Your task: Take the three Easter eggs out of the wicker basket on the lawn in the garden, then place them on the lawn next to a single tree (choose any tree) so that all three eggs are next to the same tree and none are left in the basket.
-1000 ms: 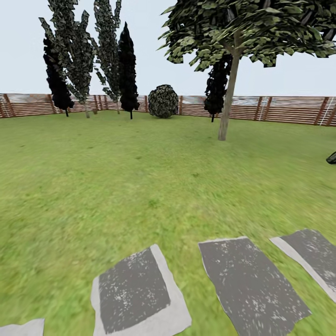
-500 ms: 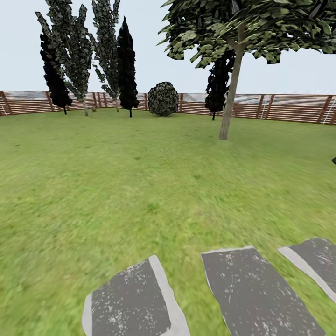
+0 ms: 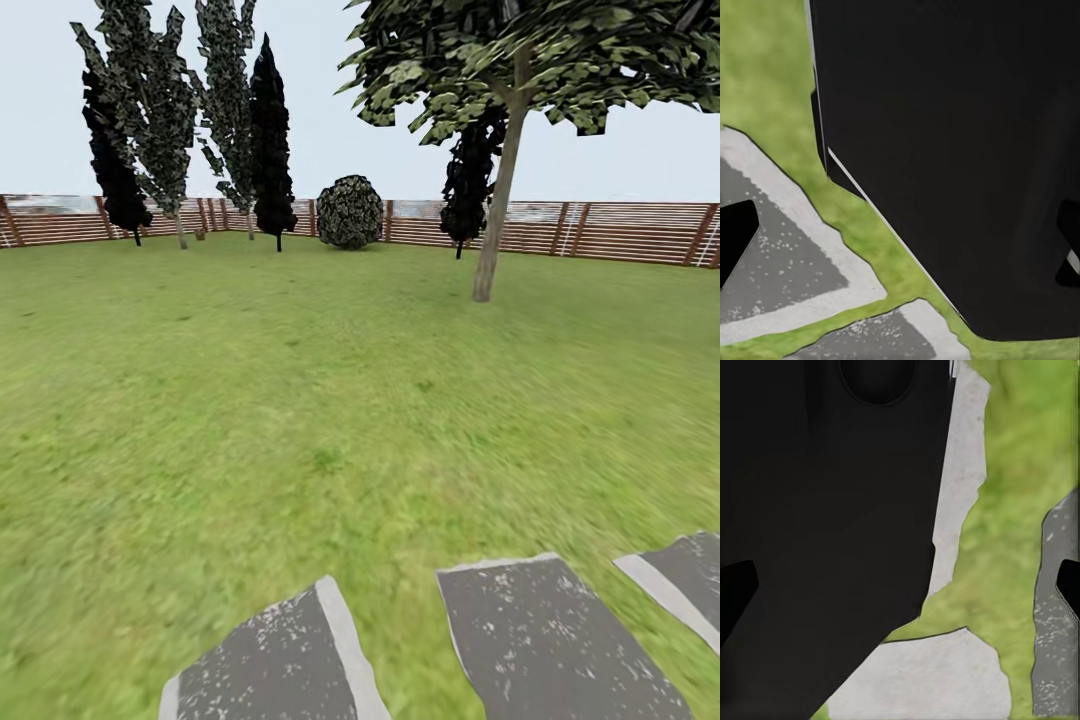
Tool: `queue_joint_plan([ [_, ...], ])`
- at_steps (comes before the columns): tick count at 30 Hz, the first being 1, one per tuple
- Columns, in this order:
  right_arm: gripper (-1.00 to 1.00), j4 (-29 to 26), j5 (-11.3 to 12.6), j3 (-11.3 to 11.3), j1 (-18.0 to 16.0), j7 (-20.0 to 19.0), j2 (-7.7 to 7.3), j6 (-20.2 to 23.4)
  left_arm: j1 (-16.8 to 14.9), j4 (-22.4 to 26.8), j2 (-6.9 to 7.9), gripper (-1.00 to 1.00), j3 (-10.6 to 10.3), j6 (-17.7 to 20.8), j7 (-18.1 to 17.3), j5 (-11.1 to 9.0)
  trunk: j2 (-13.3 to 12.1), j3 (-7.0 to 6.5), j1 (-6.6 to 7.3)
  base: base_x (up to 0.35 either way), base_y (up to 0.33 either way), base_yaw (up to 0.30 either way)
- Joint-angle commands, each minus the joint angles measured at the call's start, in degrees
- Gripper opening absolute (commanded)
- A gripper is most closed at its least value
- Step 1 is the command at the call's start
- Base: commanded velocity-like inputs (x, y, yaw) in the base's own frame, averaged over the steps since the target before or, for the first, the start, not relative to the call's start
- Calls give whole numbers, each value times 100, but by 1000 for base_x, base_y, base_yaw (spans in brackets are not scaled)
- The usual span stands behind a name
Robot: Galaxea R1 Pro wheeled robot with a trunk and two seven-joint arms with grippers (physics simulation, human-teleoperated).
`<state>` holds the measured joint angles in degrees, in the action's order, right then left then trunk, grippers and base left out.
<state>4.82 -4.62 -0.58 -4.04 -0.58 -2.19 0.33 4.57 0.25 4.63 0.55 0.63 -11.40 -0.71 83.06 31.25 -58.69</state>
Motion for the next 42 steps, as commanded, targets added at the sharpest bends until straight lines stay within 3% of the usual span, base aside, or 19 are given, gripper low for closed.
queue_joint_plan([
  [1,100,10,-48,-3,-8,-5,-1,3,0,4,2,100,6,7,-21,-8,2,4,-3,337,0,0],
  [24,100,18,-48,-3,-6,-12,6,2,0,3,3,100,15,7,-21,-8,2,4,-3,337,0,5],
  [42,100,19,-42,-1,-8,-20,0,2,0,3,3,100,15,7,-14,-8,2,4,-3,337,0,183],
])
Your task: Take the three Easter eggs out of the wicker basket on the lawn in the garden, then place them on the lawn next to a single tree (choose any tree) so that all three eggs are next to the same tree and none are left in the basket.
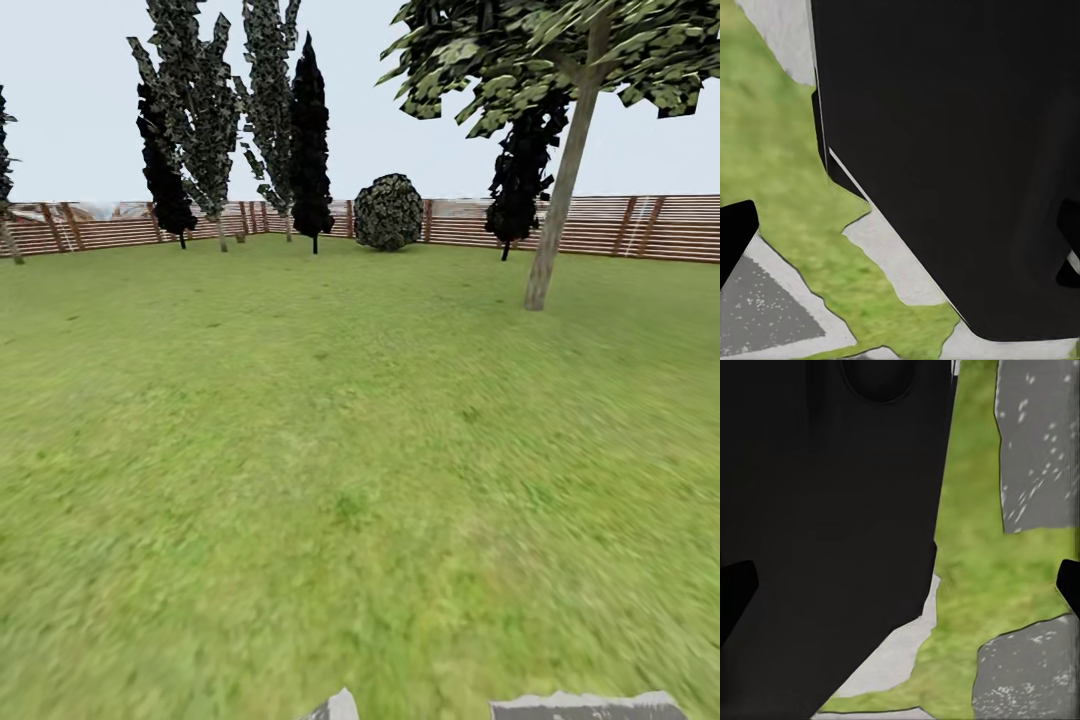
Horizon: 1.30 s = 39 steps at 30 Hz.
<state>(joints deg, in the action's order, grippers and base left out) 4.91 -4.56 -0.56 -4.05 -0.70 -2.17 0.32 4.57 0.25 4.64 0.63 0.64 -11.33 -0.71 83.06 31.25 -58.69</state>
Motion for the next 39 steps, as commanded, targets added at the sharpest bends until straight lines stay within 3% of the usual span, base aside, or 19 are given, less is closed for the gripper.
queue_joint_plan([
  [1,100,10,-50,-4,-7,-8,-2,3,0,2,1,100,7,7,-20,-8,2,4,-3,336,0,12],
  [21,100,10,-54,-5,-8,-9,4,3,0,1,1,100,7,7,-18,-8,2,4,-3,337,0,5],
  [39,100,10,-32,-3,-6,-9,6,4,0,2,1,100,7,7,-18,-8,2,4,-3,337,0,225],
])
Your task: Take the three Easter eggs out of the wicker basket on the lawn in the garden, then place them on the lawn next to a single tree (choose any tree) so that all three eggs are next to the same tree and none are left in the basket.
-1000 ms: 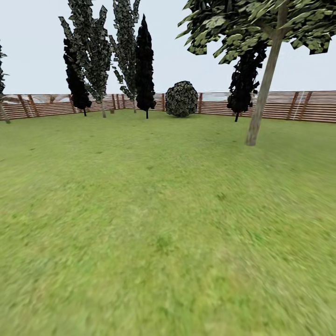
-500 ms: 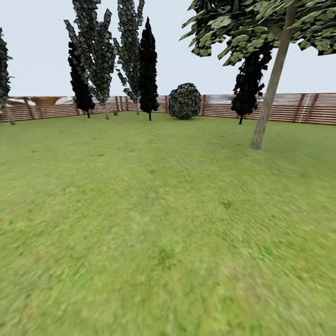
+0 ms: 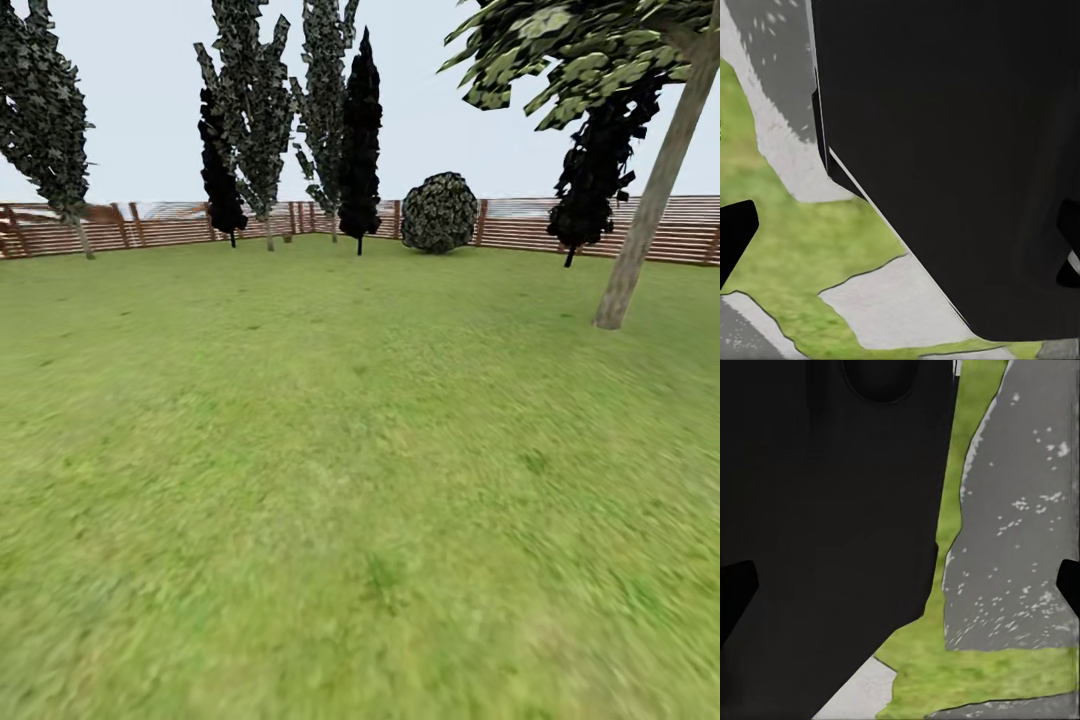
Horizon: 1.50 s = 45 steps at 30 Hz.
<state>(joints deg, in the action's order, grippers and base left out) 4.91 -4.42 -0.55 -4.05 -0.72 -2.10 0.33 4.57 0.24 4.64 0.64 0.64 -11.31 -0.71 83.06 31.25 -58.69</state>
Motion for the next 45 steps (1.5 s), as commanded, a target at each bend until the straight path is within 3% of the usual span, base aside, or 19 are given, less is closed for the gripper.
queue_joint_plan([
  [1,100,10,-46,-3,-7,-7,-1,3,0,4,1,100,7,7,-20,-8,2,4,-3,336,0,210],
  [45,100,10,-64,-6,-7,-16,-3,3,0,2,1,100,7,7,-20,-8,2,4,-3,336,0,21],
])
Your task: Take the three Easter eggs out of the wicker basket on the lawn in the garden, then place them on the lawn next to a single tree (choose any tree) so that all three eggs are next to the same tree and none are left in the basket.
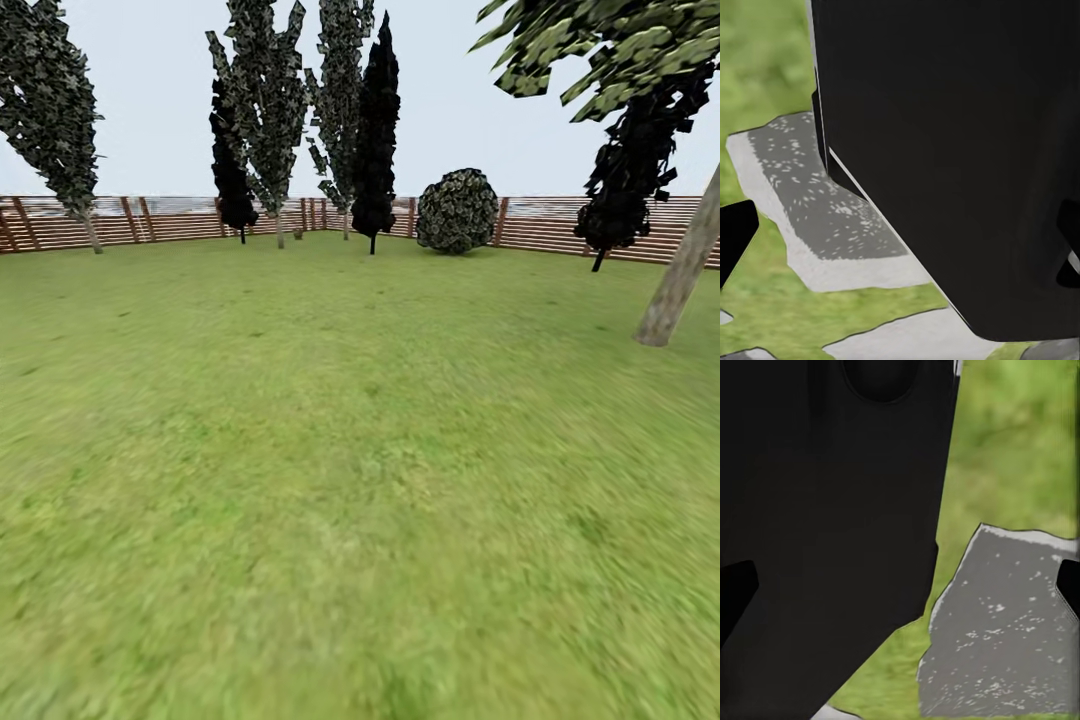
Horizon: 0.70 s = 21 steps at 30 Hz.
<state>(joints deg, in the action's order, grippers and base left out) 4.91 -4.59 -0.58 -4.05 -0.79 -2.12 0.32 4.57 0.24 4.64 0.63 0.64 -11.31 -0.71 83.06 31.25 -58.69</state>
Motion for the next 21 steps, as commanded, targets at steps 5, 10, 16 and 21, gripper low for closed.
queue_joint_plan([
  [5,100,10,-48,-3,-5,-7,0,4,0,5,1,100,7,7,-21,-8,2,4,-3,337,0,135],
  [10,100,10,-51,-3,-6,-8,1,3,0,6,1,100,7,7,-21,-8,2,4,-3,337,0,206],
  [16,100,10,-51,-3,-4,-9,-6,4,0,5,1,100,7,7,-21,-8,2,4,-3,337,0,79],
  [21,100,10,-51,-3,-7,-9,-8,3,0,4,1,100,7,7,-21,-8,2,4,-3,336,0,6],
])
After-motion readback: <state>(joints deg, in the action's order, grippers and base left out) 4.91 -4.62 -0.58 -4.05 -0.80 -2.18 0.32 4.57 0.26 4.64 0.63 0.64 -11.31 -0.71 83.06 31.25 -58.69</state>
